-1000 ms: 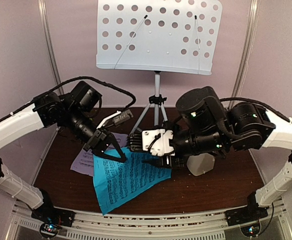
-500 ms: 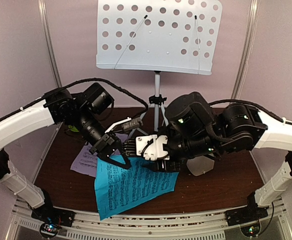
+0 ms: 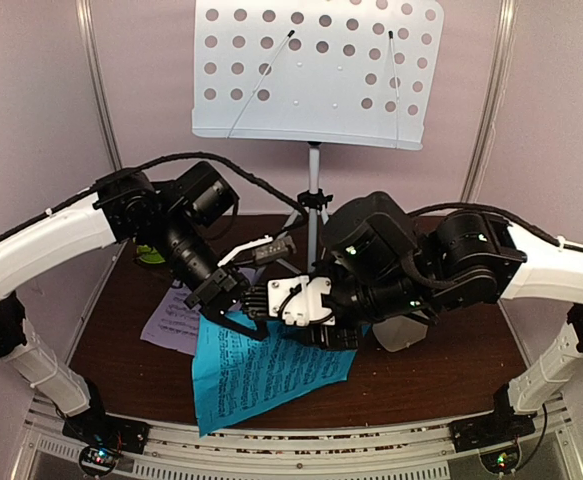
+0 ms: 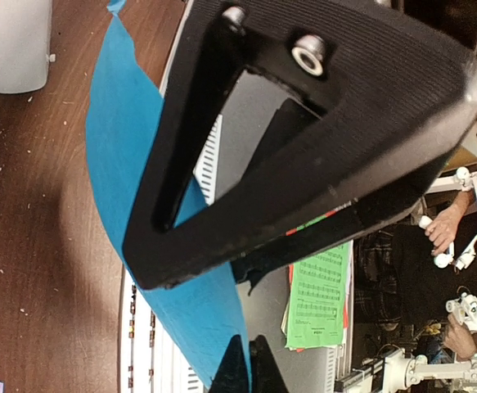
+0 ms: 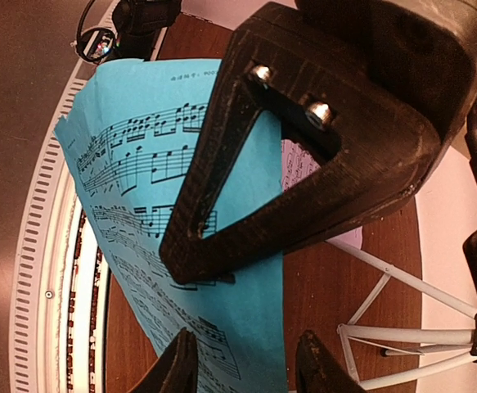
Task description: Set up the instrument practice props
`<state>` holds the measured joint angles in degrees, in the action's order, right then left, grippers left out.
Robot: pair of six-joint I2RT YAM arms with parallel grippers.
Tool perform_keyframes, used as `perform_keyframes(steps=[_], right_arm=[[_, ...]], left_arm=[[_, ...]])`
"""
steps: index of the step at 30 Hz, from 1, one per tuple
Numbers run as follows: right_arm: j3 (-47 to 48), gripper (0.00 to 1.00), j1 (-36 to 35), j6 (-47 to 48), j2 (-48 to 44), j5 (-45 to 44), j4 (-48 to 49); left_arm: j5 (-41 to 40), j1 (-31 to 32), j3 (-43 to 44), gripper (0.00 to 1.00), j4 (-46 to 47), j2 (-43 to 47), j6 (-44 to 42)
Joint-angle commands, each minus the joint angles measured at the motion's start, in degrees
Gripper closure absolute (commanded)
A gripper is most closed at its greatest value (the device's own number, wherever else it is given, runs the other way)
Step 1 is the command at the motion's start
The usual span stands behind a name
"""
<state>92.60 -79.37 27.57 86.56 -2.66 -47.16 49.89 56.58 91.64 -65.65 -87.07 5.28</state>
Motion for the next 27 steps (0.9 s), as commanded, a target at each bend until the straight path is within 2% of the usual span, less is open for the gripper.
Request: perform_keyframes(steps=[1, 7, 12, 14, 19, 22, 25, 27], right_arm=[[-0.9, 0.59, -0.3, -1.7, 0.4, -0.5, -0.6], [-1.3, 0.68, -0.3, -2.6, 0.7, -0.6, -0.7], [-1.6, 0.86, -0.4, -3.0, 0.6, -1.3, -0.5], [-1.6, 0.89, -0.3, -3.3, 0.6, -1.7, -0.6], [-1.5, 1.00, -0.3, -3.5, 0.7, -2.5, -0.7], [-1.4, 1.00, -0.2, -4.0, 0.5, -3.0, -0.5], [-1.3, 1.00, 0.2, -5.0, -0.3, -2.9, 0.3], [-1.4, 1.00, 0.6, -5.8, -1.1, -2.5, 1.8]], left_arm=[[-1.3, 0.8, 2.1, 0.98, -1.3, -1.4, -1.9], [-3.4, 0.9, 3.3, 0.98, -1.5, -1.4, -2.5], [-4.8, 0.9, 3.8, 0.96, -1.6, -1.2, -3.1], [-5.6, 0.9, 4.3, 0.93, -1.8, -1.1, -3.5], [-7.0, 0.9, 4.8, 0.77, -2.1, -0.7, -3.9], [-9.6, 0.2, 4.5, 0.67, -2.4, 0.9, -4.5], [-12.2, -3.0, 0.2, 0.54, 2.3, 5.9, -2.3], [-17.1, -6.7, -4.3, 0.44, 8.4, 11.1, 0.8]])
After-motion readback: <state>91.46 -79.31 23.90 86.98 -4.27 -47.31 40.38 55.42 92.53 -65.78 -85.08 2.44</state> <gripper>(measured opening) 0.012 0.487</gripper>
